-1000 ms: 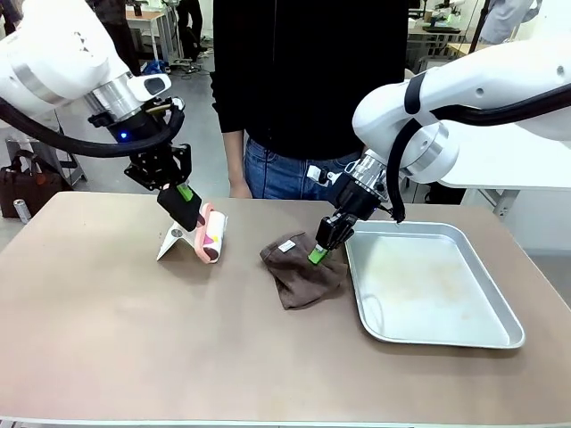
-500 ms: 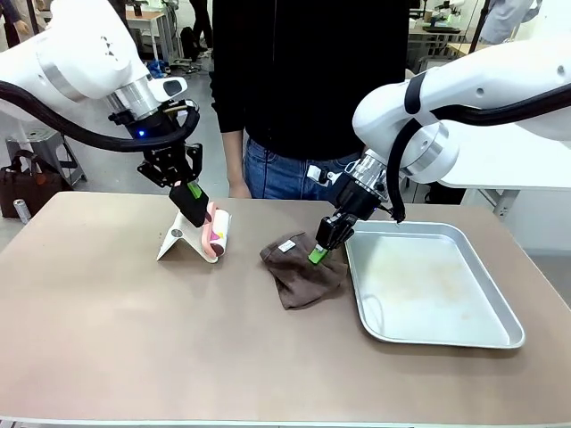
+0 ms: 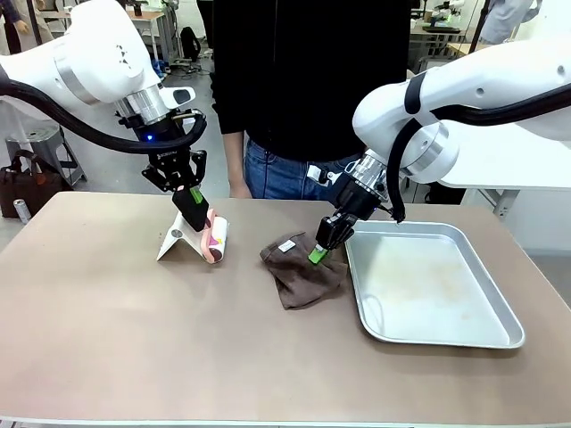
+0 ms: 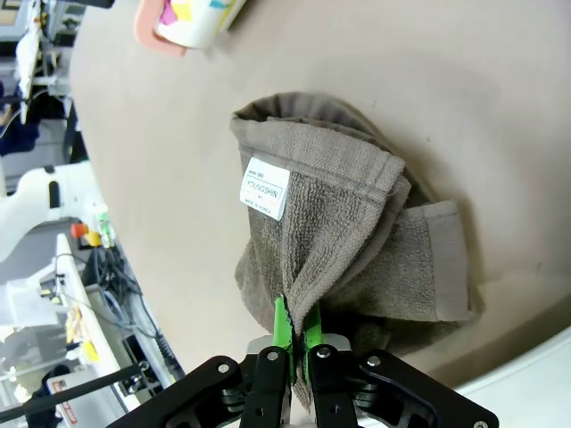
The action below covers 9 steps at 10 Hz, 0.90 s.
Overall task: Clean the surface of the table.
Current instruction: Return the Lint Roller and towel to their original positions.
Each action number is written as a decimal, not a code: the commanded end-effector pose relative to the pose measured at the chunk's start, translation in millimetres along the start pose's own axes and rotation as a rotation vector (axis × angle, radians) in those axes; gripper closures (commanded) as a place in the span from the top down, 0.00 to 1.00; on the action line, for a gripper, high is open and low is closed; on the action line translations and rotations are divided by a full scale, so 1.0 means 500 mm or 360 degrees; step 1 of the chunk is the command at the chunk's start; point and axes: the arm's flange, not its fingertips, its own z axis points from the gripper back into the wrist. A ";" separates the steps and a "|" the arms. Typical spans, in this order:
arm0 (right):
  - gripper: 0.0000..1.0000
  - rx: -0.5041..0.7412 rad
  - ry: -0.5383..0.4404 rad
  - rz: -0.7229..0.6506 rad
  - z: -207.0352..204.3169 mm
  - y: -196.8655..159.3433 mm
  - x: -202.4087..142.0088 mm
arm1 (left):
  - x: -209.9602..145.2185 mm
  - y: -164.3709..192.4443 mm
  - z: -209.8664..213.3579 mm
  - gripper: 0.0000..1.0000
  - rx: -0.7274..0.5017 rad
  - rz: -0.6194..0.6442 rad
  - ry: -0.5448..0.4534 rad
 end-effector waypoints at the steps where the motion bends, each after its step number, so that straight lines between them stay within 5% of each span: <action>1: 0.05 0.0001 -0.0020 0.0034 0.004 0.003 -0.001 | 0.013 0.001 0.010 0.22 0.0029 0.0054 0.0010; 9: 0.05 0.0001 -0.0020 0.0034 0.004 0.003 -0.001 | 0.024 0.026 0.001 0.22 -0.0007 0.0149 -0.0027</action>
